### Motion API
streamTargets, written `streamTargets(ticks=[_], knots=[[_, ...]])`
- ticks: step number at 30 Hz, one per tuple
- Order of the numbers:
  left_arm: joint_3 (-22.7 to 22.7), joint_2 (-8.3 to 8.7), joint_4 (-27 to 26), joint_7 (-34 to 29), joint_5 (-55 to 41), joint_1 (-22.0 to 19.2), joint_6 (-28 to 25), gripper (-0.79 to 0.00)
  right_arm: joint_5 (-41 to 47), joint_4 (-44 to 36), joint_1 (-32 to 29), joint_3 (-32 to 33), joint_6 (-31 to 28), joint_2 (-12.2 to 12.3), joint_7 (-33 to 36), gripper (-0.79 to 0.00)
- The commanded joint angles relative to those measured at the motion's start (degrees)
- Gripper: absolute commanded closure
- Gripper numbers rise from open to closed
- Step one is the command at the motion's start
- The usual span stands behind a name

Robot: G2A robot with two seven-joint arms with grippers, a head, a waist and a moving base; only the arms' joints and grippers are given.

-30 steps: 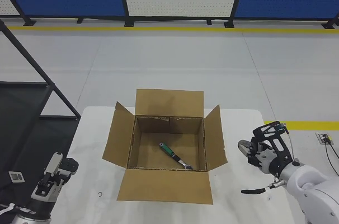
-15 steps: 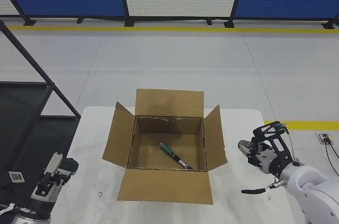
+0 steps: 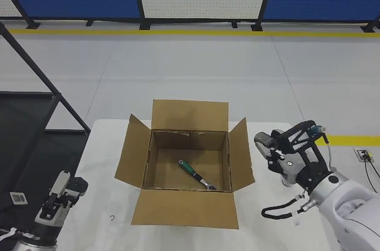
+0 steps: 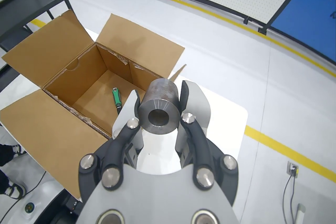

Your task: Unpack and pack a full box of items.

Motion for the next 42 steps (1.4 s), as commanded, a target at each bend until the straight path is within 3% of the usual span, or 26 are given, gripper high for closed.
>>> streamTargets(ticks=[1,9,20,26,28,42], knots=[[0.00,0.00,0.00,0.00,0.00,0.00,0.00,-0.785,-1.62,0.94,5.13,-5.63,-0.19,-0.27,2.49,0.000],[0.00,0.00,0.00,0.00,0.00,0.00,0.00,-0.785,-6.84,10.93,23.63,-25.85,1.43,-2.94,10.83,0.000],[0.00,0.00,0.00,0.00,0.00,0.00,0.00,-0.785,-6.38,27.77,34.65,-42.35,8.50,-8.24,13.19,0.000],[0.00,0.00,0.00,0.00,0.00,0.00,0.00,-0.785,-1.21,38.73,37.46,-46.67,10.26,-11.27,10.31,0.000],[0.00,0.00,0.00,0.00,0.00,0.00,0.00,-0.785,4.42,41.16,37.86,-46.47,8.61,-12.14,8.23,0.000],[0.00,0.00,0.00,0.00,0.00,0.00,0.00,-0.785,4.42,41.16,37.86,-46.47,8.61,-12.14,8.23,0.000]])
